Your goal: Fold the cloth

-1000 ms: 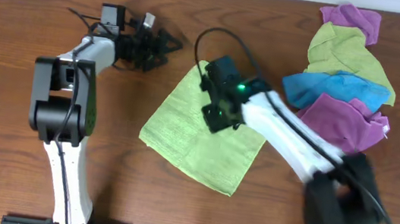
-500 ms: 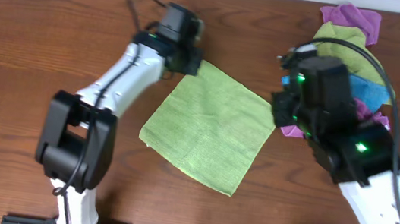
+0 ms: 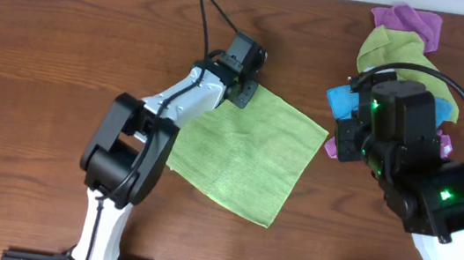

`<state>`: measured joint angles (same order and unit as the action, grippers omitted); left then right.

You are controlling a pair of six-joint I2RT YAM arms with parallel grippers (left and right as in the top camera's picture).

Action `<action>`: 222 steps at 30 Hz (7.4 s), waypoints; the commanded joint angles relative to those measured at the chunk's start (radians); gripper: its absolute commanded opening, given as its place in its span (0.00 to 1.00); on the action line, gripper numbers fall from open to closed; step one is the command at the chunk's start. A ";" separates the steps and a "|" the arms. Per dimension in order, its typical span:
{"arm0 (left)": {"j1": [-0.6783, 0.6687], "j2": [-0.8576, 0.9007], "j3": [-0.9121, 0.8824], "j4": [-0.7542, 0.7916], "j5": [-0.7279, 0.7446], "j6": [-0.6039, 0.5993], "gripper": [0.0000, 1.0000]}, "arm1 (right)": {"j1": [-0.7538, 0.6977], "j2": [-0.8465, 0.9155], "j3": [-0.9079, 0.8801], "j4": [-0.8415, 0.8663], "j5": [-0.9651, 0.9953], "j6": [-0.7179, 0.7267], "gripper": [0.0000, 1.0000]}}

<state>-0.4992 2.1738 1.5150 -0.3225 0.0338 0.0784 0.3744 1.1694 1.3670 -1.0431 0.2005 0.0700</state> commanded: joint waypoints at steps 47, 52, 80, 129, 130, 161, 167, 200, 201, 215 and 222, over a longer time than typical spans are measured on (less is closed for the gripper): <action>0.357 -0.419 0.132 -0.508 0.010 -0.332 0.06 | -0.163 0.403 0.011 0.260 -0.372 -0.174 0.01; 0.467 -0.465 0.024 -0.695 0.163 -0.401 0.06 | -0.246 0.486 0.011 0.255 -0.608 -0.177 0.06; 0.741 -0.745 -0.959 -0.084 0.721 -0.481 0.59 | -0.240 0.735 -0.048 0.072 -0.842 -0.221 0.47; 0.662 -0.612 -1.205 0.461 0.748 -0.677 0.94 | -0.236 0.956 -0.055 0.128 -0.950 -0.266 0.64; 0.666 -0.597 -1.205 0.481 0.772 -0.677 0.92 | -0.236 0.956 -0.055 0.124 -0.950 -0.267 0.64; 0.780 -0.542 -1.249 0.651 0.664 -0.520 0.95 | -0.190 0.956 -0.055 0.080 -0.975 -0.269 0.56; 0.779 -0.454 -1.249 0.665 0.760 -0.520 0.95 | -0.190 0.956 -0.055 0.082 -0.976 -0.270 0.56; 0.702 -0.423 -1.249 0.657 0.858 -0.611 0.06 | -0.166 0.956 -0.054 0.155 -0.960 -0.224 0.02; 0.702 -0.423 -1.249 0.657 0.858 -0.611 0.06 | -0.166 0.956 -0.054 0.155 -0.961 -0.224 0.01; 0.702 -0.425 -1.147 0.656 0.973 -0.611 0.06 | -0.166 0.868 -0.021 0.144 -0.961 -0.224 0.02; 0.698 -0.455 -1.020 0.598 1.015 -0.634 0.06 | -0.165 0.769 0.027 0.146 -0.960 -0.217 0.02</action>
<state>0.2008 1.7344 0.4423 0.2920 1.0443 -0.5438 0.2089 1.9942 1.3495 -0.8978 -0.7444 -0.1577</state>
